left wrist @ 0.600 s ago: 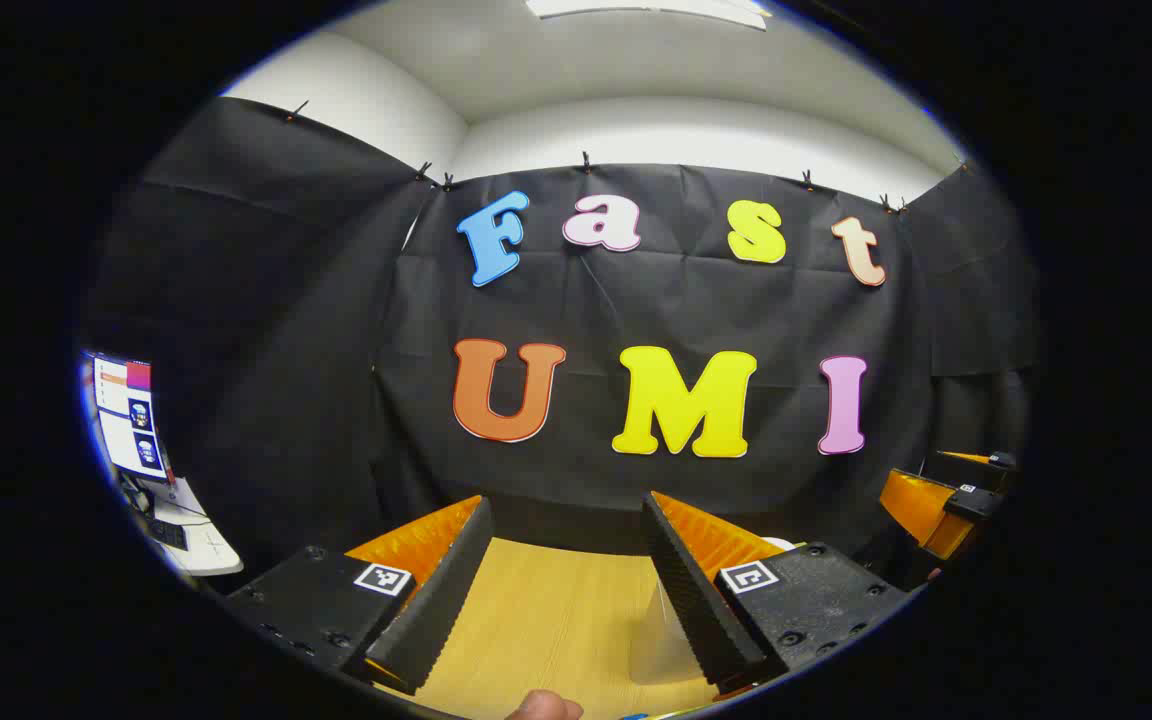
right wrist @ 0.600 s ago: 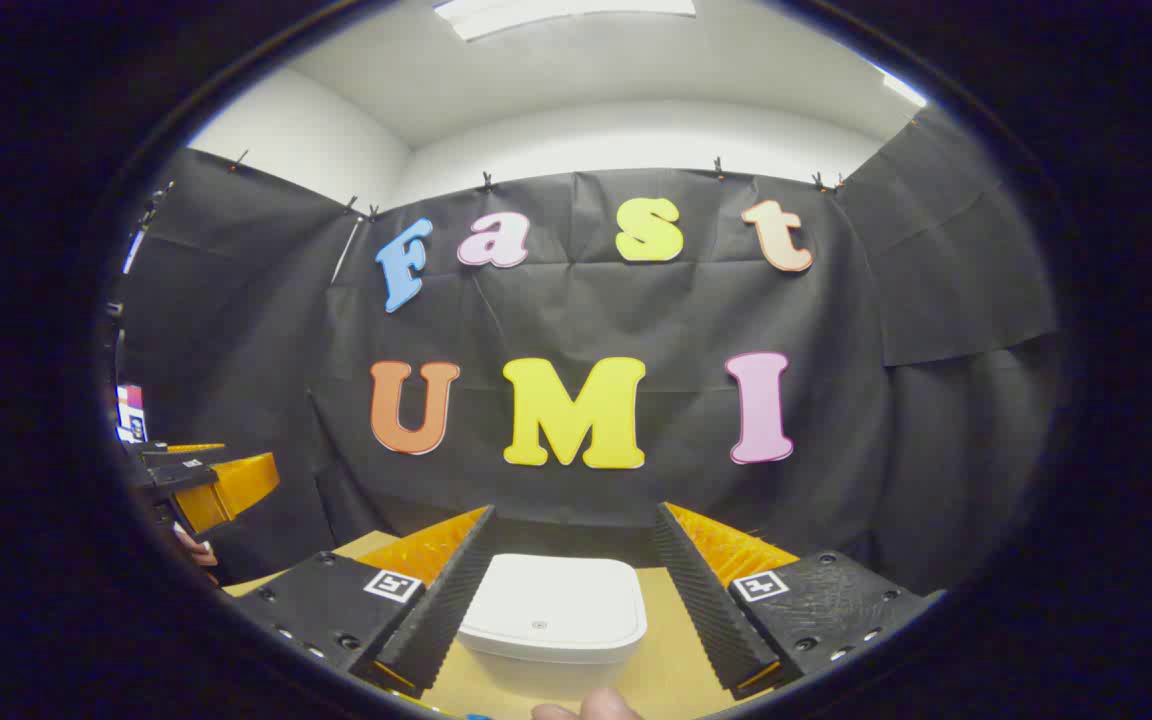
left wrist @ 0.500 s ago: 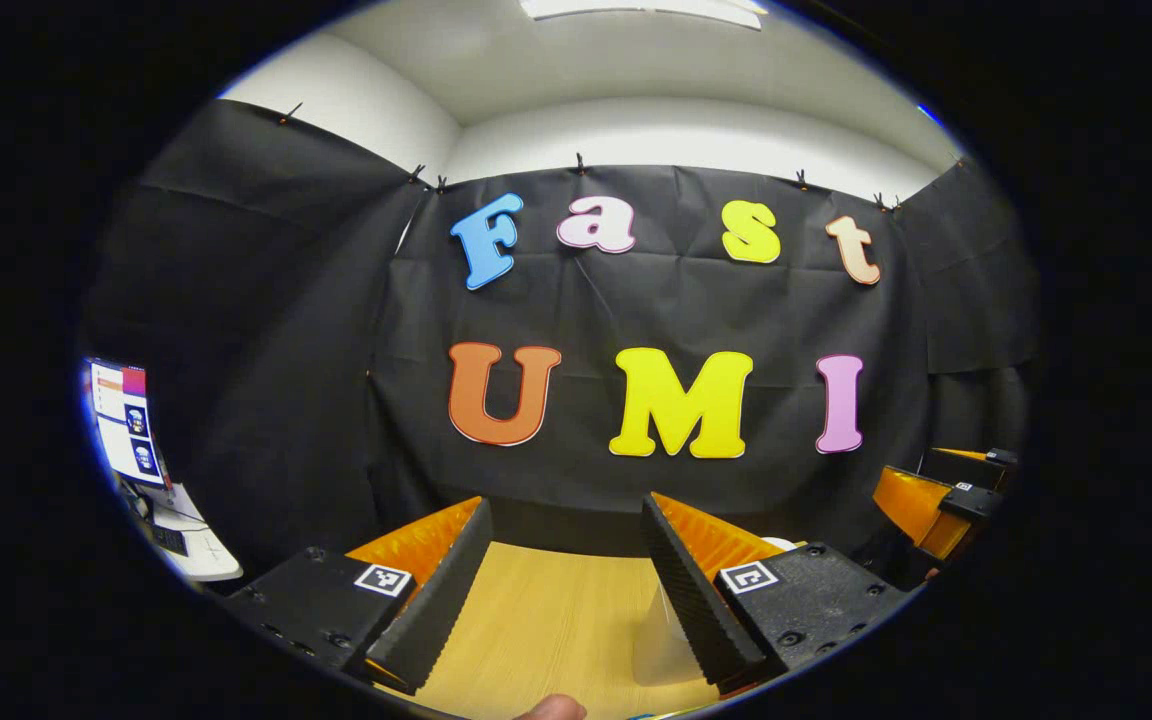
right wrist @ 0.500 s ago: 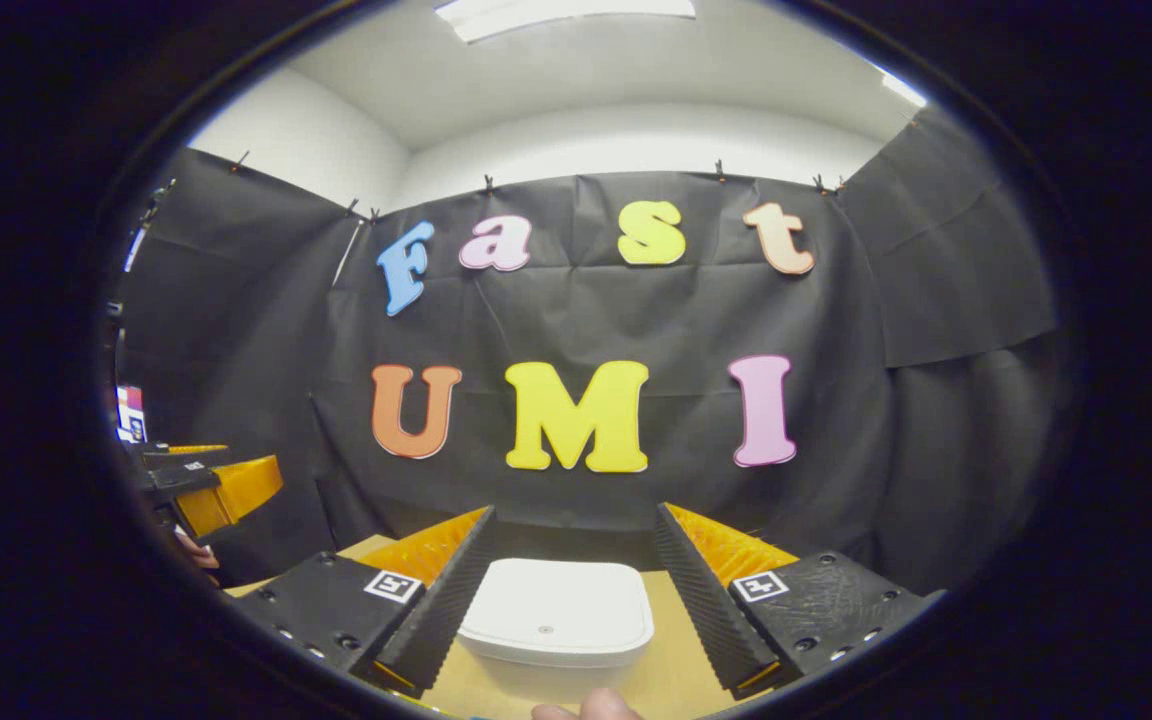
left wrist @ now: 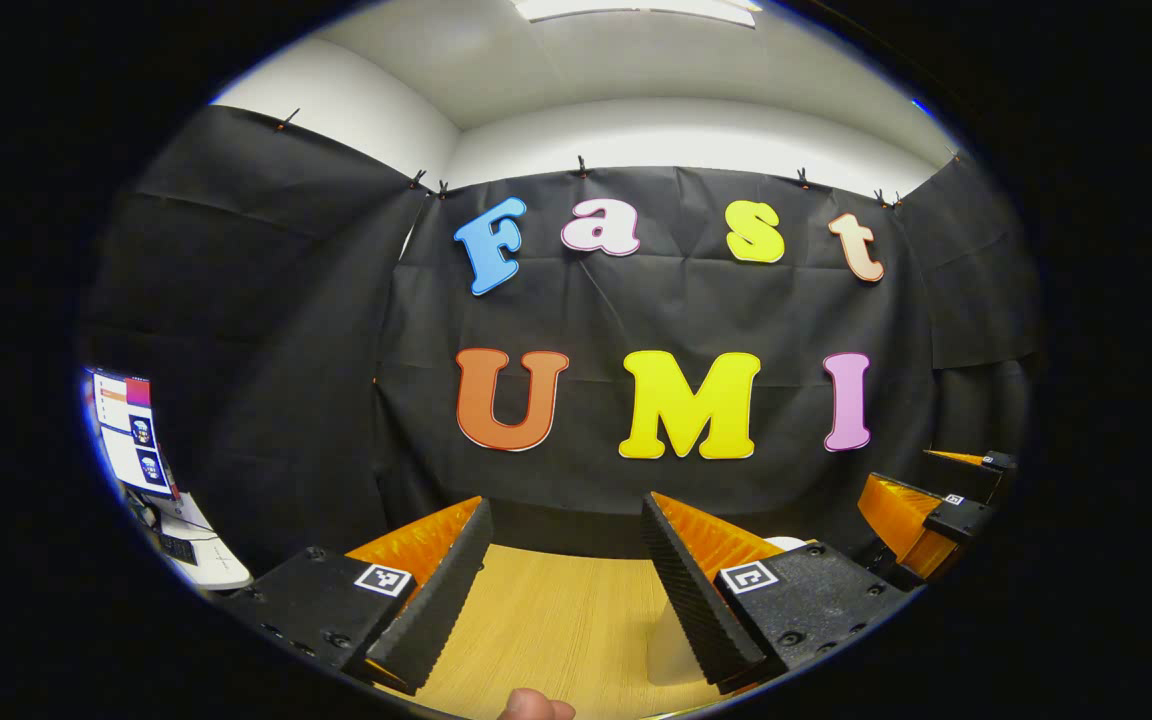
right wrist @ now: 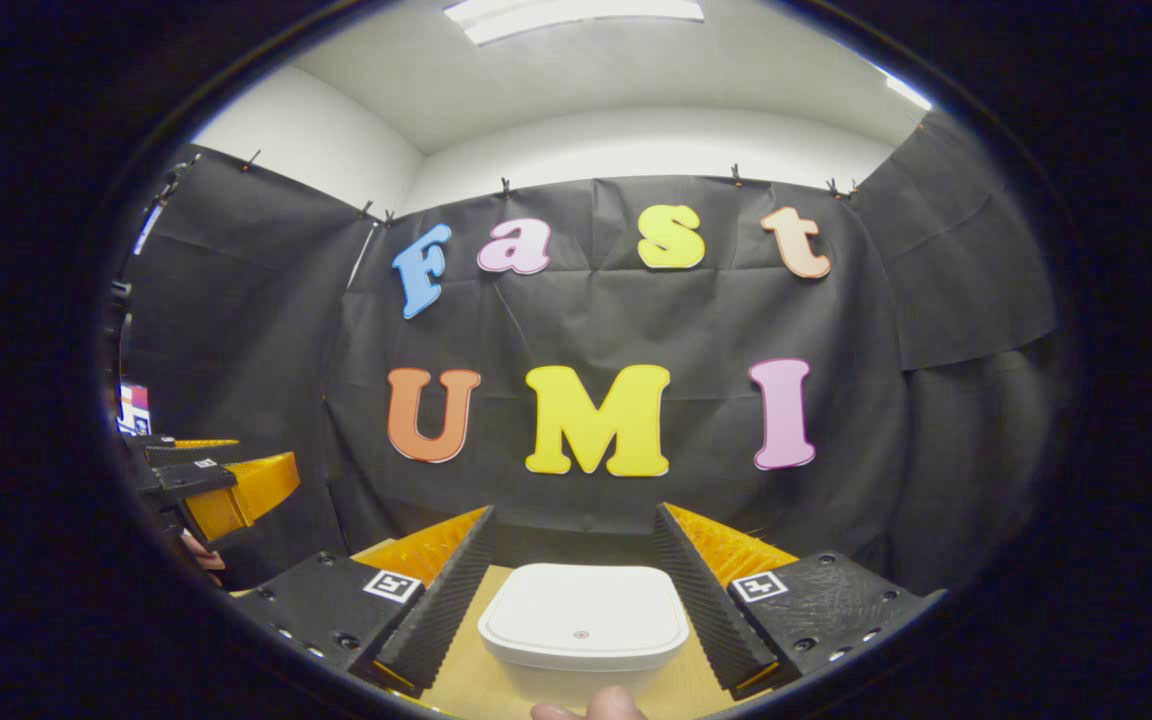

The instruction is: Press the lid of the desktop garbage bin to open it, pick up the crumpled paper on the desktop and throw it into the bin, then pick up the pop can on the desktop and drop it into the bin, and finally close the garbage bin lid.

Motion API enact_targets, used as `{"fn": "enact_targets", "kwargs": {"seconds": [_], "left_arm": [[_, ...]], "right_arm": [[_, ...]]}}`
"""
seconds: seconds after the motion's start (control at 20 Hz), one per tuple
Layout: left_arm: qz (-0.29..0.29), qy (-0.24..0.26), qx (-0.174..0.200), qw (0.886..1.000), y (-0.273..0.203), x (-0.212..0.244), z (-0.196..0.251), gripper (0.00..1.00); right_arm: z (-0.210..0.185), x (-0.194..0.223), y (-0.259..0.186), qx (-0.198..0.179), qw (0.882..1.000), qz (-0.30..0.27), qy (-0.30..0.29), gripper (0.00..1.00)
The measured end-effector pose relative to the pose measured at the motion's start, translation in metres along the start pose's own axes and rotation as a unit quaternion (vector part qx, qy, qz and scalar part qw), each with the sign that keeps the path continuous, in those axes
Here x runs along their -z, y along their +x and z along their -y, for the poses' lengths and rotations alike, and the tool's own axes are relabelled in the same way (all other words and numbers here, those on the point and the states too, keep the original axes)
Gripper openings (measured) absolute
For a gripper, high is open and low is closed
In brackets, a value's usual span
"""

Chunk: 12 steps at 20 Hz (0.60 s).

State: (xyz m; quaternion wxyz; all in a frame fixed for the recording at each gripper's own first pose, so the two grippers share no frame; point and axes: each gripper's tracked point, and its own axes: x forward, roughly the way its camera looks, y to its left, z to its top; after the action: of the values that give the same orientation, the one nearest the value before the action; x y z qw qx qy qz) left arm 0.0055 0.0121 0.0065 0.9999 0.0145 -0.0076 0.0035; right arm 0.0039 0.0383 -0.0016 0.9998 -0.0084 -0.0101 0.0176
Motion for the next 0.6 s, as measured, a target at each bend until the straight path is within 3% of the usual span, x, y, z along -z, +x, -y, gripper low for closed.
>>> {"fn": "enact_targets", "kwargs": {"seconds": [0.15,0.2,0.35,0.4,0.6], "left_arm": [[-0.001,0.003,0.005,1.000,0.001,0.000,0.003,1.00],[0.000,0.006,0.004,1.000,0.000,0.000,0.002,0.96],[0.001,0.006,0.005,1.000,0.000,0.001,0.005,1.00],[0.002,0.008,0.007,1.000,0.001,0.001,0.007,0.96],[-0.003,0.010,0.019,1.000,0.001,0.005,0.018,0.96]], "right_arm": [[-0.002,0.005,-0.002,-0.005,1.000,-0.011,0.009,0.96],[0.004,0.005,-0.002,0.003,1.000,-0.012,0.003,0.96],[0.007,0.006,-0.001,0.009,1.000,-0.016,0.004,0.96],[0.009,0.004,-0.002,0.008,1.000,-0.014,0.000,0.96],[0.022,0.006,-0.004,0.019,1.000,-0.012,0.004,0.96]]}}
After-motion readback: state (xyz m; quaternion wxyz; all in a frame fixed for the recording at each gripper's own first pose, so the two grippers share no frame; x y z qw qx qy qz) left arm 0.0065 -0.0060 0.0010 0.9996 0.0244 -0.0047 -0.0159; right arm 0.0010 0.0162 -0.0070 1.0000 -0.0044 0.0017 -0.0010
